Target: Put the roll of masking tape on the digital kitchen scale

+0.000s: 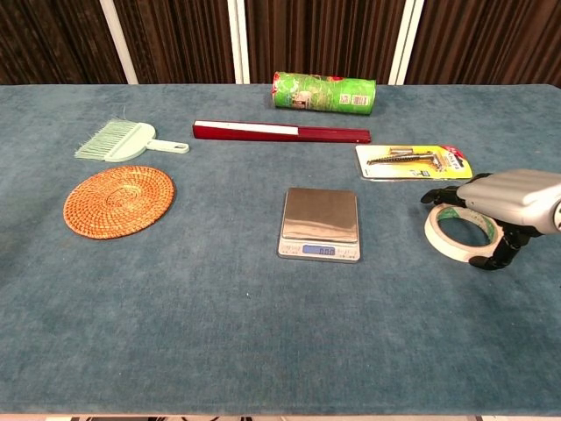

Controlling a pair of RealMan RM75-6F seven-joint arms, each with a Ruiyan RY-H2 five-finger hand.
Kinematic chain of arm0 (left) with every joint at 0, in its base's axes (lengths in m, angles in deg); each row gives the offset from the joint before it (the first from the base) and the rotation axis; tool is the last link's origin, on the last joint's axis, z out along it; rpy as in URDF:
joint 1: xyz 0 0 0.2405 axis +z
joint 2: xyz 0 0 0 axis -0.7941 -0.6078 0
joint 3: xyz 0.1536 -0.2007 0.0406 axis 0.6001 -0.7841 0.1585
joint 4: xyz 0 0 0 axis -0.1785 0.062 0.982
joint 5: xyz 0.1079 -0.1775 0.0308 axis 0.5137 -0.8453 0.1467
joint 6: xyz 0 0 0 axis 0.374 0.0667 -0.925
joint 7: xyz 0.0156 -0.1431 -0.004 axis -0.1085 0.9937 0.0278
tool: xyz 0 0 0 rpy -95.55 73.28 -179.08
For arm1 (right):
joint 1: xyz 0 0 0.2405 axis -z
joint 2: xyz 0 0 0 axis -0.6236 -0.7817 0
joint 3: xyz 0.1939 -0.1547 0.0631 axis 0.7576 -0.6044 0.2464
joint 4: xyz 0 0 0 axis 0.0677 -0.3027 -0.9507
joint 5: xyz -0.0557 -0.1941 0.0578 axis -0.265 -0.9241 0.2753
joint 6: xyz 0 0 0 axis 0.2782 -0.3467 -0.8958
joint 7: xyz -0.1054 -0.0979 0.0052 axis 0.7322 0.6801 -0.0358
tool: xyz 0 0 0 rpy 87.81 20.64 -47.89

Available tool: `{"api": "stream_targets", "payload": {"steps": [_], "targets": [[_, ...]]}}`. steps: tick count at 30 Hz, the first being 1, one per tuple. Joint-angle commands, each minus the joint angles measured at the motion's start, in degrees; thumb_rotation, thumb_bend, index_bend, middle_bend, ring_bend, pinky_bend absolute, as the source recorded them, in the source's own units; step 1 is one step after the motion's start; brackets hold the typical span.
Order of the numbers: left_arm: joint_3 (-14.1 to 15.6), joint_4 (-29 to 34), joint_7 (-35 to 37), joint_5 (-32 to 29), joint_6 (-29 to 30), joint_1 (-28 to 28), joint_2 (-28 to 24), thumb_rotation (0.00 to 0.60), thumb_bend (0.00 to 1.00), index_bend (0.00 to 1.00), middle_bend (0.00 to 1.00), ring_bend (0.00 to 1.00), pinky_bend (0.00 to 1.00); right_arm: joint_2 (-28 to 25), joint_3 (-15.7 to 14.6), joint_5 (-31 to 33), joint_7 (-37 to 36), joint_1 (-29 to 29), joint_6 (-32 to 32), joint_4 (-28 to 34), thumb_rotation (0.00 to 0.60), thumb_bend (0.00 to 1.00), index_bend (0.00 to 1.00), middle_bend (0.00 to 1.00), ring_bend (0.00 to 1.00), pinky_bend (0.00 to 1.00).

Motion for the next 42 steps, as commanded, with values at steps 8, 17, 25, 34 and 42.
{"api": "stream_targets", "payload": {"steps": [8,17,25,34,42], "targets": [[0.11,0.17,-0.15,0.13,-0.04,-0.01,-0.03,0.600,0.00,0.00,0.00,0.00,0.00,-1.05,0.16,2.30,0.76,-0.86,2.17,-0.21,0.600,0.42,0.02,0.21,0.28,0.15],[0.41,0.36,-0.11,0.44,-0.44,-0.09,-0.22,0.600,0.00,0.00,0.00,0.00,0.00,-1.46,0.12,2.18,0.75,-0.98,2.22,-0.67,0.600,0.42,0.29,0.35,0.44,0.30],[0.43,0.47,0.25,0.66,-0.18,0.03,-0.40,0.600,0.00,0.00,0.00,0.00,0.00,-1.46,0.19,-0.09,0.05,-0.72,1.44,-0.51,0.600,0.42,0.33,0.36,0.44,0.30],[0.26,0.46,0.95,0.77,0.41,0.26,-0.53,0.600,0.00,0.00,0.00,0.00,0.00,-3.85,2.86,-1.73,1.82,-2.90,0.09,5.21,0.600,0.42,0.33,0.36,0.44,0.30],[0.11,0.36,1.76,0.72,0.58,0.37,-0.75,0.600,0.00,0.00,0.00,0.00,0.00,-1.94,7.05,2.90,7.92,-8.78,0.60,8.26,0.600,0.42,0.33,0.36,0.44,0.30]]}}
